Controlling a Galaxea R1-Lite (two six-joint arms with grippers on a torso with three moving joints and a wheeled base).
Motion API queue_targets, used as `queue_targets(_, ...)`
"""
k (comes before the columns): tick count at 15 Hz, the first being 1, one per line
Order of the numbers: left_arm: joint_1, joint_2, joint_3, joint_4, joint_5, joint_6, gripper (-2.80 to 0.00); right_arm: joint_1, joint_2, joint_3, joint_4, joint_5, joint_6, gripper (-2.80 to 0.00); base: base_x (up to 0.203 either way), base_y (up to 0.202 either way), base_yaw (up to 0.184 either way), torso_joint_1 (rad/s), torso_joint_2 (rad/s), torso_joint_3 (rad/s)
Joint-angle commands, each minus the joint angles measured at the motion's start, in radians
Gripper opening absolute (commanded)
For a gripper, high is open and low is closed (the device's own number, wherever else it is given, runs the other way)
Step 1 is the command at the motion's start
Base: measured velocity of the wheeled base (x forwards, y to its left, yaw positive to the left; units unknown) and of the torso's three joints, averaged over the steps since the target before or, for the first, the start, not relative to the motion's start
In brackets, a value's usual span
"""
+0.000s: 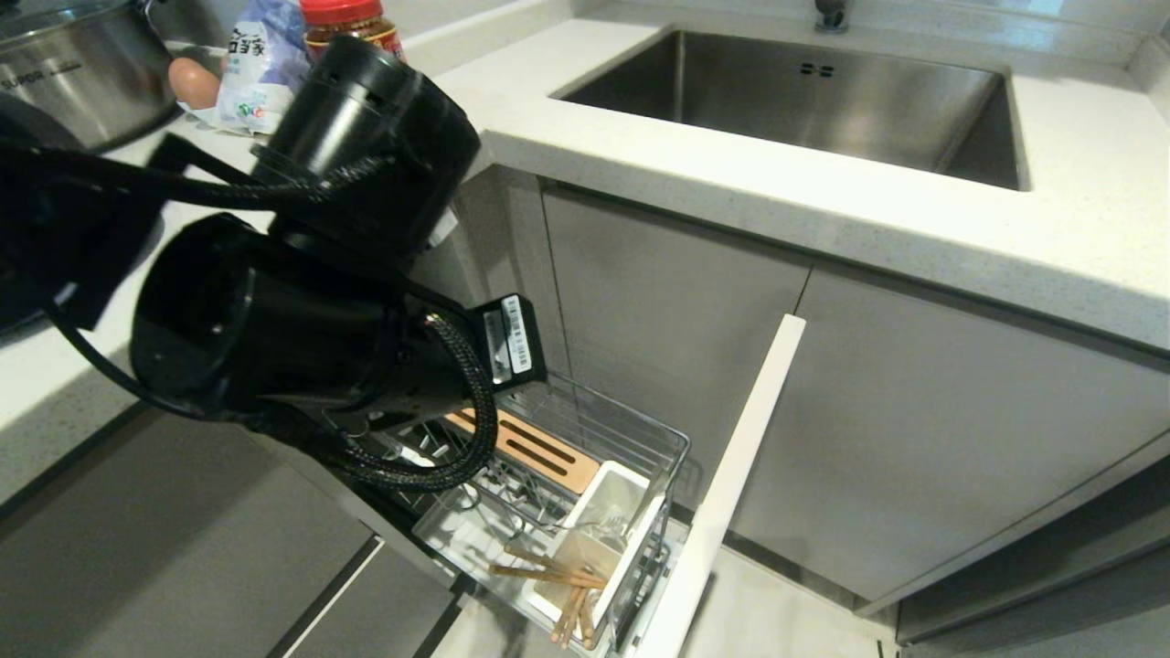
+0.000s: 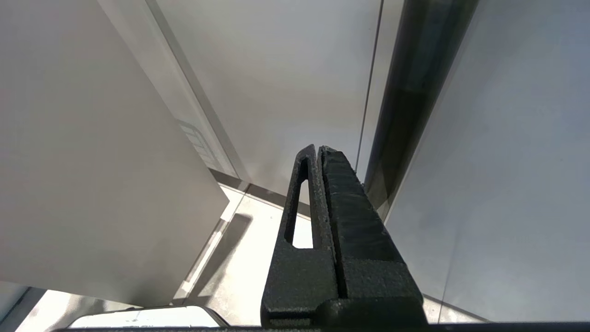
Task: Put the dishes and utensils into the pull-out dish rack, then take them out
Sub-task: Take the fork out of the cupboard
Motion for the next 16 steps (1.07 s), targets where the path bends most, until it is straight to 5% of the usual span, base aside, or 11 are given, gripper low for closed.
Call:
queue_targets(1, -0.007, 0.066, 0.022, 0.005, 0.004, -0.12, -2.8, 0.0, -0.004, 0.0, -0.001, 0.0, 0.0, -2.8, 0.0, 0.0, 0.0, 0.0, 0.0, 0.0)
queue_targets(5, -0.017, 0.094, 0.054, 0.002, 0.003, -0.334, -2.8, 0.001, -0.004, 0.0, -0.001, 0.0, 0.0, -2.8, 0.0, 0.0, 0.0, 0.0, 0.0, 0.0)
queue_targets(9, -0.029, 0.118, 0.112, -0.016, 0.007, -0.412, -2.8, 0.001, -0.004, 0.0, -0.001, 0.0, 0.0, -2.8, 0.0, 0.0, 0.0, 0.0, 0.0, 0.0)
queue_targets(10, -0.045, 0.128, 0.126, -0.018, 0.007, -0.433, 0.0, 0.0, -0.004, 0.0, -0.001, 0.0, 0.0, -2.8, 0.0, 0.0, 0.0, 0.0, 0.0, 0.0)
queue_targets(16, -0.048, 0.2, 0.151, -0.088, 0.009, -0.472, 0.0, 0.0, -0.004, 0.0, -0.001, 0.0, 0.0, -2.8, 0.0, 0.0, 0.0, 0.0, 0.0, 0.0)
